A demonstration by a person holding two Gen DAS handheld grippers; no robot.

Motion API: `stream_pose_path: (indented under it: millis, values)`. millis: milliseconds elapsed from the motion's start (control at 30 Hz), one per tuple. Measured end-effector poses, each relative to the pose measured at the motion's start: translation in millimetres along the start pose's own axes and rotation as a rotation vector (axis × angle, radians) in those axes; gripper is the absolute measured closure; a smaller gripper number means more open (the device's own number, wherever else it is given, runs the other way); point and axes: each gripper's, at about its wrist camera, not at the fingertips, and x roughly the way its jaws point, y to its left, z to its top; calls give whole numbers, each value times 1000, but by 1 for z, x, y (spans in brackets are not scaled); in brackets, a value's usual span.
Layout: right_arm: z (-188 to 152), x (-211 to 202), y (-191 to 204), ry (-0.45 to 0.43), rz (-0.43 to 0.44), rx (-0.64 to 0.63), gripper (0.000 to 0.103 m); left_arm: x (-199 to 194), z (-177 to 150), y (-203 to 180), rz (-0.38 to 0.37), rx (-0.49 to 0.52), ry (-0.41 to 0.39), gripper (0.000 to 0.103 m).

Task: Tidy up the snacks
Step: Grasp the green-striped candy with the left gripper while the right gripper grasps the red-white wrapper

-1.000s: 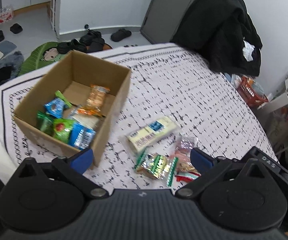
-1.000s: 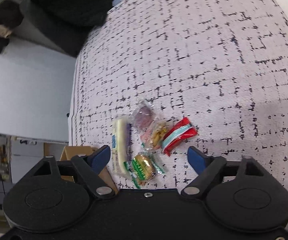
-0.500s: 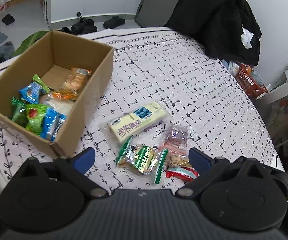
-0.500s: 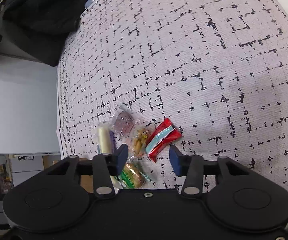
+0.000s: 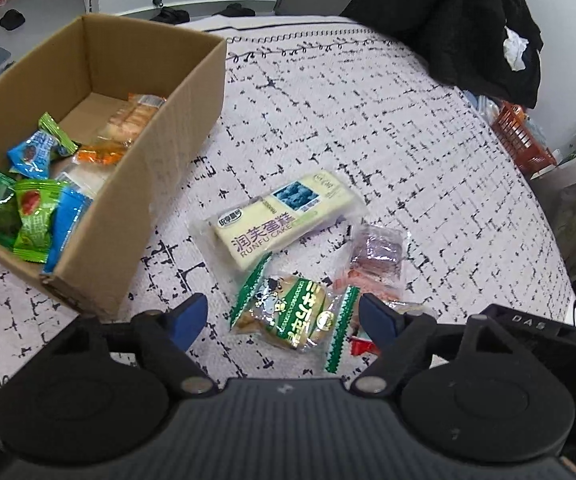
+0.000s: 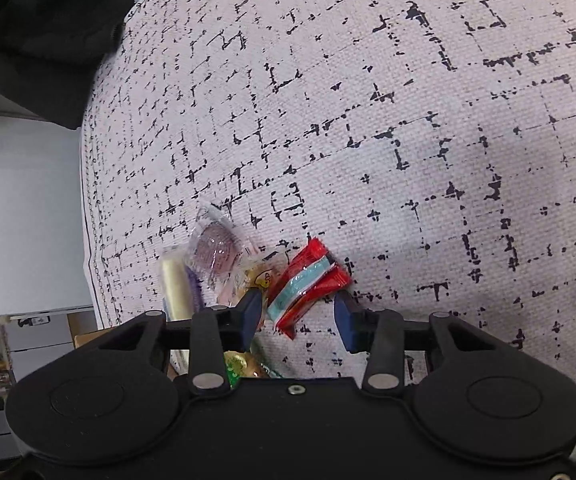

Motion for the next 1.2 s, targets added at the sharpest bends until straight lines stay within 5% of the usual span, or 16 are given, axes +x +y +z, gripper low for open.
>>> stream_pose_path:
  millis: [633,767,967,1200]
  values:
    - [-3,20,26,-53,-57,-115,63,40,0,3,42,7,56,20]
    - [-4,24,31,-72,-85,-144,77,42,-1,3,39,9,47,21]
    - [-3,20,27,-72,-73,-136,82,36,0,-1,21,12,39,54]
    - [-5,3,28,-83,-48,-138,82,22,4,3,24,14,29,73]
